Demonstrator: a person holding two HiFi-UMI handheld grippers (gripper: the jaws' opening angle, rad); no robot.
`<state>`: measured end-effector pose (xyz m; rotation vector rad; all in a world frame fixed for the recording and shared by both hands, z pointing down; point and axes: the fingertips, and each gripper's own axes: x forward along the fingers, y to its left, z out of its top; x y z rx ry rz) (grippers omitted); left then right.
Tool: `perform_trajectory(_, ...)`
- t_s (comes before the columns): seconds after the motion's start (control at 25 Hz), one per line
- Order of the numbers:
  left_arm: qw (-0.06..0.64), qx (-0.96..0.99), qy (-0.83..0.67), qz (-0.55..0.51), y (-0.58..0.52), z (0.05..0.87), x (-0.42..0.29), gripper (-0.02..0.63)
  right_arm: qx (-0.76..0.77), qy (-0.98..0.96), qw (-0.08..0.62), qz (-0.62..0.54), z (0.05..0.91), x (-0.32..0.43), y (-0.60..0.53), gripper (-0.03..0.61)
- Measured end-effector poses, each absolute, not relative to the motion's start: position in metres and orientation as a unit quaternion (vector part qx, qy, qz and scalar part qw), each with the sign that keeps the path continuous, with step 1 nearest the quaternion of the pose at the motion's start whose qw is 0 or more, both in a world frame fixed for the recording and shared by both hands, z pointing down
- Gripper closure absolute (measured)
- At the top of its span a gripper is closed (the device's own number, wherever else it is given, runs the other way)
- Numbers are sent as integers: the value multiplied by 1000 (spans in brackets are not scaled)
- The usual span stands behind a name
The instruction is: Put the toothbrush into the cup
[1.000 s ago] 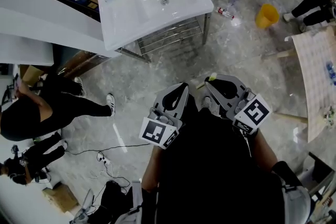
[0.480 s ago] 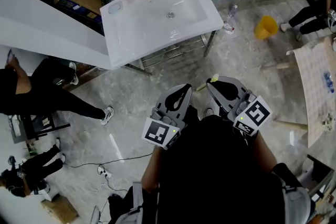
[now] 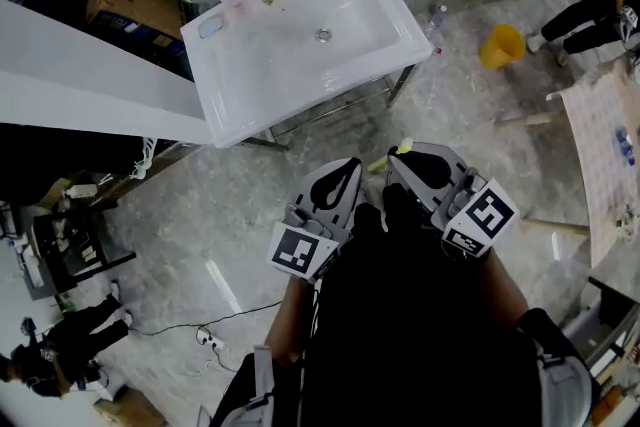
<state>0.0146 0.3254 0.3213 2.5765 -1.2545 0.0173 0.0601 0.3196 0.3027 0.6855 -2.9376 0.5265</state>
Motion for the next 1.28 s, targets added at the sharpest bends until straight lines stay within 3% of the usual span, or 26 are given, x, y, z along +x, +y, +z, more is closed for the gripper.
perform_trajectory(1.28, 144, 847, -510, 47, 135, 331, 46, 603, 151, -969, 10, 197, 315, 100, 109, 554)
